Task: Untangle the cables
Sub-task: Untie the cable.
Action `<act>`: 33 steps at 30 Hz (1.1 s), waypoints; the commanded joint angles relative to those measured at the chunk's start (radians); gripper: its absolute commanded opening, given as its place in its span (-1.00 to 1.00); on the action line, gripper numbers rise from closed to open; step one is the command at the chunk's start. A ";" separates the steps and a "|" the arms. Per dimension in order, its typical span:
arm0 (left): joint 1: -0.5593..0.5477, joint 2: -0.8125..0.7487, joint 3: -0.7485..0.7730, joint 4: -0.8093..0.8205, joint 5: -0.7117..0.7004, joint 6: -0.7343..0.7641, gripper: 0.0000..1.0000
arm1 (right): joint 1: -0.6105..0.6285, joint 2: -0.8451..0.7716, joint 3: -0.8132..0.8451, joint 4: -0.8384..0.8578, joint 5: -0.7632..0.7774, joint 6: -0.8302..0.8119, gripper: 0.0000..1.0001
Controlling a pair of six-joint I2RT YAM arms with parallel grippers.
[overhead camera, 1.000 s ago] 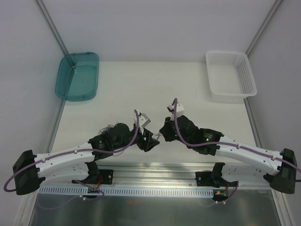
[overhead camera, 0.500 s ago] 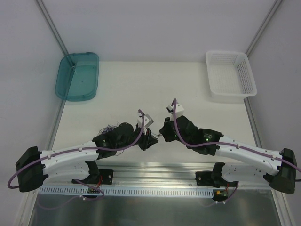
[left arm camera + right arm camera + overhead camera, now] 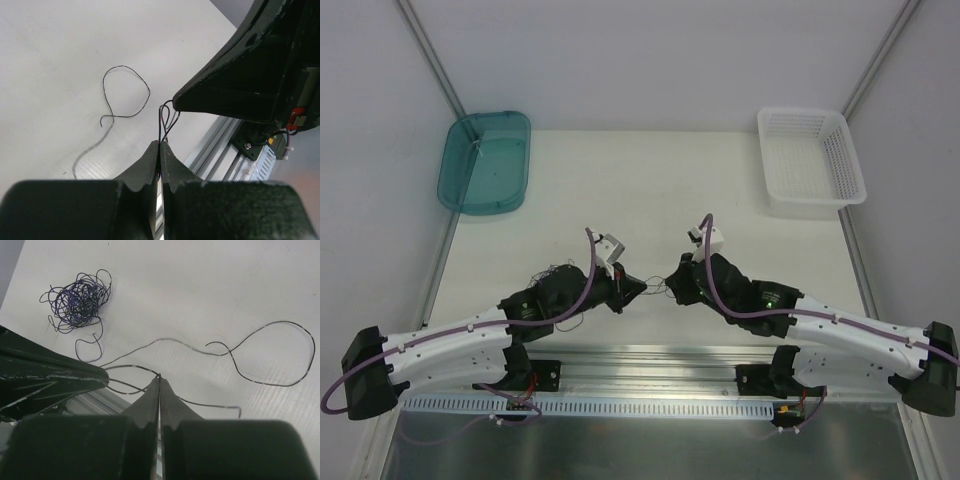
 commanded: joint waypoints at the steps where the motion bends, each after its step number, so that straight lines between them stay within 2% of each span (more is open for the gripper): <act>1: 0.000 -0.061 -0.035 -0.010 -0.142 -0.076 -1.00 | -0.006 -0.068 -0.047 -0.020 0.096 0.061 -0.99; 9: -0.002 -0.170 -0.107 0.032 -0.261 -0.176 -1.00 | -0.009 -0.086 -0.113 -0.005 0.114 0.103 -0.99; 17: 0.000 -0.325 -0.199 -0.013 -0.493 -0.299 -1.00 | -0.091 -0.163 -0.188 -0.106 0.182 0.195 -0.99; 25: 0.000 -0.455 -0.266 -0.014 -0.528 -0.329 -1.00 | -0.182 -0.221 -0.213 -0.157 0.176 0.137 -0.99; 29: 0.000 -0.422 -0.244 -0.014 -0.479 -0.277 -1.00 | -0.184 -0.184 -0.184 -0.062 0.021 0.025 -0.99; 32: 0.000 -0.365 -0.213 -0.011 -0.410 -0.213 -1.00 | -0.173 -0.132 -0.135 0.000 -0.082 0.023 -0.64; 33: 0.000 -0.351 -0.206 -0.011 -0.380 -0.201 -1.00 | -0.168 -0.119 -0.106 0.012 -0.100 0.029 -0.46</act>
